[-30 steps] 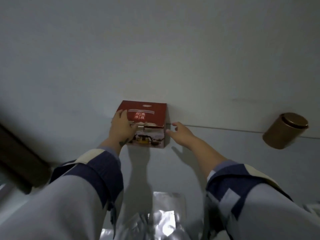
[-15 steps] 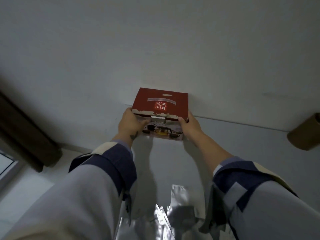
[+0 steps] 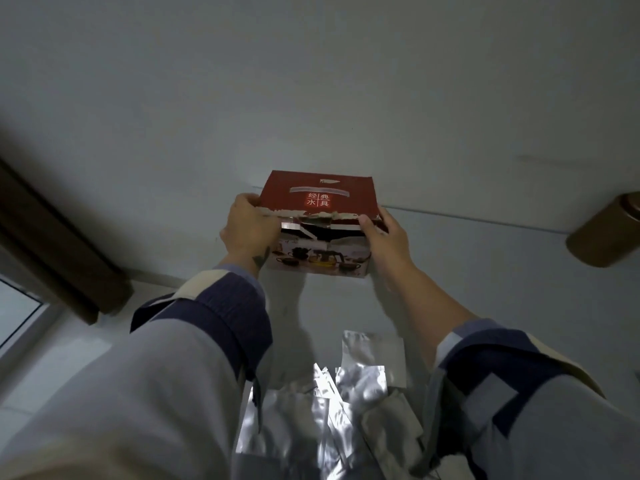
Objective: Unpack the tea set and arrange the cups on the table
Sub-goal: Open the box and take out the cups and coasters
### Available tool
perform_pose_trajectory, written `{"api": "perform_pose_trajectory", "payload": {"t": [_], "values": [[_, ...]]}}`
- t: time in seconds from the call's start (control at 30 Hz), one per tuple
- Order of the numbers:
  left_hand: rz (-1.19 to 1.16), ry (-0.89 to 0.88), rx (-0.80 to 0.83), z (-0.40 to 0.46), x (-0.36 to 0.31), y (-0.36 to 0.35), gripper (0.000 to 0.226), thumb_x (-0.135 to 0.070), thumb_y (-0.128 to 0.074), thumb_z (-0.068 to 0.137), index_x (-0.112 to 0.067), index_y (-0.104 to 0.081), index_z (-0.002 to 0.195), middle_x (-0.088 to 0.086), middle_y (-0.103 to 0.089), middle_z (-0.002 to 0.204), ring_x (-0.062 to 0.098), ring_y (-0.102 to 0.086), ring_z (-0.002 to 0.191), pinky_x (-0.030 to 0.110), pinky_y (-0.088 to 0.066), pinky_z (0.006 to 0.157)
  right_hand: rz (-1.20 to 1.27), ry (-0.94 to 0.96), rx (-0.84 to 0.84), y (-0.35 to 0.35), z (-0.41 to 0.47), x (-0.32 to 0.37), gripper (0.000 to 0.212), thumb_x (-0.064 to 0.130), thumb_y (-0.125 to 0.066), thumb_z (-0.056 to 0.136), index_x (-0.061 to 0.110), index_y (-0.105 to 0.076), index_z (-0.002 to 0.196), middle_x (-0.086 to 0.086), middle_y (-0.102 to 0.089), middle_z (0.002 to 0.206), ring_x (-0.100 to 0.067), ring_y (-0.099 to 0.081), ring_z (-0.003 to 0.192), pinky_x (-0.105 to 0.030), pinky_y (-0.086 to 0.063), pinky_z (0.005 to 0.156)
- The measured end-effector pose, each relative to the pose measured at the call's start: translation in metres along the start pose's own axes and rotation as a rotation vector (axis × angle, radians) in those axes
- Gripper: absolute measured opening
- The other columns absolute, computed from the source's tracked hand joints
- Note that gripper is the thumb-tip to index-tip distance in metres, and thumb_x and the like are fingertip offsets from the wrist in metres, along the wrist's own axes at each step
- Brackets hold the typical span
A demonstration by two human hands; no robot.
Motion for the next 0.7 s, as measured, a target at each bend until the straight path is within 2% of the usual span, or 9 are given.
{"api": "perform_pose_trajectory", "payload": {"t": [0.07, 0.17, 0.27, 0.33, 0.4, 0.43, 0.53, 0.63, 0.7], "values": [[-0.109, -0.059, 0.001, 0.004, -0.013, 0.001, 0.053, -0.009, -0.052, 0.079, -0.018, -0.045, 0.131, 0.005, -0.059, 0.124, 0.026, -0.057, 0.112, 0.045, -0.046, 0.100, 0.030, -0.002, -0.071, 0.004, 0.006, 0.010, 0.043, 0.039, -0.059, 0.092, 0.019, -0.056, 0.130, 0.003, -0.061, 0.120, -0.016, -0.057, 0.113, -0.025, -0.048, 0.088], [-0.170, -0.085, 0.030, 0.009, -0.023, -0.007, 0.061, -0.016, -0.050, 0.090, -0.016, -0.025, 0.146, 0.008, -0.054, 0.133, 0.026, -0.053, 0.119, 0.042, -0.045, 0.102, -0.035, 0.106, -0.150, 0.006, 0.018, 0.039, 0.030, 0.045, -0.056, 0.092, 0.018, -0.066, 0.100, 0.000, -0.068, 0.103, -0.015, -0.061, 0.097, -0.024, -0.046, 0.081], [0.123, -0.103, 0.171, 0.017, -0.016, -0.032, 0.052, -0.025, -0.047, 0.093, -0.004, -0.034, 0.139, 0.015, -0.046, 0.140, 0.033, -0.049, 0.122, 0.044, -0.044, 0.100, -0.074, 0.202, -0.203, 0.003, 0.032, 0.072, 0.032, 0.045, -0.049, 0.095, 0.016, -0.061, 0.088, 0.002, -0.061, 0.082, -0.015, -0.056, 0.081, -0.023, -0.041, 0.066], [0.311, -0.101, 0.292, 0.020, -0.006, -0.049, 0.058, -0.027, -0.045, 0.095, 0.003, -0.028, 0.141, 0.019, -0.026, 0.151, 0.037, -0.037, 0.133, 0.046, -0.036, 0.108, -0.055, 0.224, -0.190, -0.001, 0.045, 0.084, 0.028, 0.044, -0.048, 0.096, 0.018, -0.059, 0.096, 0.005, -0.062, 0.091, -0.016, -0.060, 0.092, -0.021, -0.042, 0.073], [0.376, -0.130, 0.343, 0.021, -0.001, -0.060, 0.067, -0.026, -0.042, 0.098, 0.005, -0.009, 0.148, 0.019, -0.006, 0.158, 0.037, -0.021, 0.142, 0.043, -0.025, 0.116, -0.105, 0.252, -0.165, -0.007, 0.058, 0.090, 0.034, 0.044, -0.051, 0.095, 0.019, -0.059, 0.117, 0.001, -0.064, 0.112, -0.016, -0.059, 0.110, -0.022, -0.043, 0.088], [0.395, -0.157, 0.341, 0.021, 0.000, -0.063, 0.069, -0.026, -0.040, 0.099, 0.004, -0.004, 0.149, 0.019, -0.002, 0.158, 0.037, -0.017, 0.143, 0.042, -0.022, 0.117, -0.205, 0.273, -0.161, -0.009, 0.066, 0.092, 0.041, 0.043, -0.052, 0.094, 0.021, -0.053, 0.129, -0.001, -0.060, 0.124, -0.017, -0.055, 0.117, -0.025, -0.041, 0.094], [0.488, -0.226, 0.290, 0.023, 0.002, -0.066, 0.067, -0.027, -0.037, 0.099, 0.004, -0.003, 0.149, 0.019, -0.006, 0.157, 0.037, -0.020, 0.141, 0.043, -0.025, 0.115, -0.618, 0.204, -0.167, -0.015, 0.092, 0.087, 0.059, 0.041, -0.053, 0.093, 0.038, -0.028, 0.146, -0.009, -0.032, 0.148, -0.029, -0.034, 0.133, -0.040, -0.032, 0.108], [0.577, -0.287, 0.257, 0.028, 0.001, -0.064, 0.067, -0.029, -0.038, 0.099, 0.003, -0.005, 0.149, 0.019, -0.009, 0.156, 0.036, -0.024, 0.140, 0.043, -0.028, 0.113, -0.640, 0.035, -0.080, -0.020, 0.112, 0.074, 0.068, 0.039, -0.052, 0.094, 0.048, -0.011, 0.147, -0.012, -0.003, 0.155, -0.038, -0.028, 0.136, -0.047, -0.030, 0.113], [0.605, -0.310, 0.262, 0.031, 0.000, -0.064, 0.068, -0.029, -0.038, 0.099, 0.002, -0.004, 0.149, 0.019, -0.009, 0.156, 0.036, -0.023, 0.140, 0.043, -0.028, 0.113, -0.591, -0.041, -0.015, -0.023, 0.119, 0.063, 0.072, 0.036, -0.051, 0.096, 0.047, -0.002, 0.148, -0.013, 0.002, 0.157, -0.038, -0.035, 0.135, -0.044, -0.033, 0.112]]}}
Point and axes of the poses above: each hand's wrist, its own z-axis towards the middle knuckle, its own y-axis out of the back of the hand, x = y × z, the point moved 9 cm from there along z, towards the middle knuckle
